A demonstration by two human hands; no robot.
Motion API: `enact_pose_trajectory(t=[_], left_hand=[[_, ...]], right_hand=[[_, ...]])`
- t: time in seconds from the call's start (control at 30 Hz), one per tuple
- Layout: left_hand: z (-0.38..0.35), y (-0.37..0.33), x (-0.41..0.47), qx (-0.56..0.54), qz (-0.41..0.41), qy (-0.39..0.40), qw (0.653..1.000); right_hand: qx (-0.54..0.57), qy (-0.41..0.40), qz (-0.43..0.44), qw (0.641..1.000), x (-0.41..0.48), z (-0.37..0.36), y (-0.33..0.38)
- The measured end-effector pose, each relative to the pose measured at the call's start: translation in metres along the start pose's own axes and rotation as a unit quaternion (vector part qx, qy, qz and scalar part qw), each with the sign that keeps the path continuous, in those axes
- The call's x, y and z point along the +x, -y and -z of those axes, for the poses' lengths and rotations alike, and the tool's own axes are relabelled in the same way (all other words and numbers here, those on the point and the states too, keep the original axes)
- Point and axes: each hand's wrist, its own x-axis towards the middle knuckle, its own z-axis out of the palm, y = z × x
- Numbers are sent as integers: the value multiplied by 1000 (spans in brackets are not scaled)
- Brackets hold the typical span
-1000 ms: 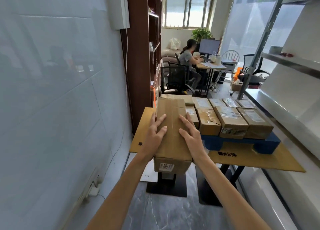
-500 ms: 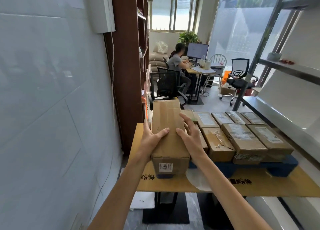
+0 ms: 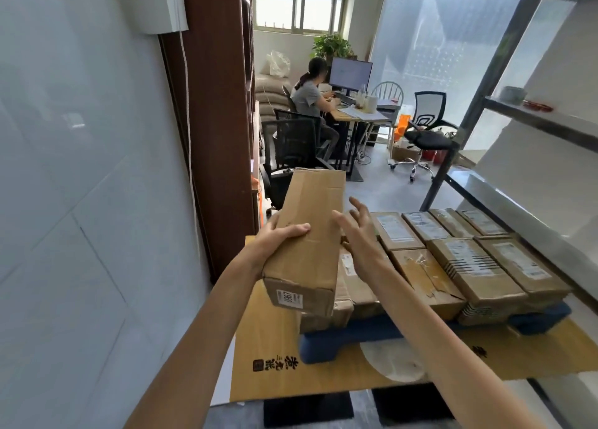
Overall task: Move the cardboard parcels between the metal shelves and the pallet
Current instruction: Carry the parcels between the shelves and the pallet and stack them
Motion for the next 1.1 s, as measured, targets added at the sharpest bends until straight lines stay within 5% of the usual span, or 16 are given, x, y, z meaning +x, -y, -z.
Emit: enact_pose_trajectory(t=[0.3,0.5,0.6,0.83,1.1], left_hand=[[0,-5,42,35,10,29,999],[-2,0,66,42,39,-97,994],[-11,12,86,-20,66,-85,994],[-37,-10,155,-103,12,-179,978],[-19,-4,226,-77,38,-77,993]], right_hand=[[23,12,-131,991,70,7,-13],[112,-151,-128,974,116,23,-28],[139,-213,-158,954,143,32,-36],[150,-168,-219,949,200,64,-49],[59,-85,-171,980,286,129,-54]])
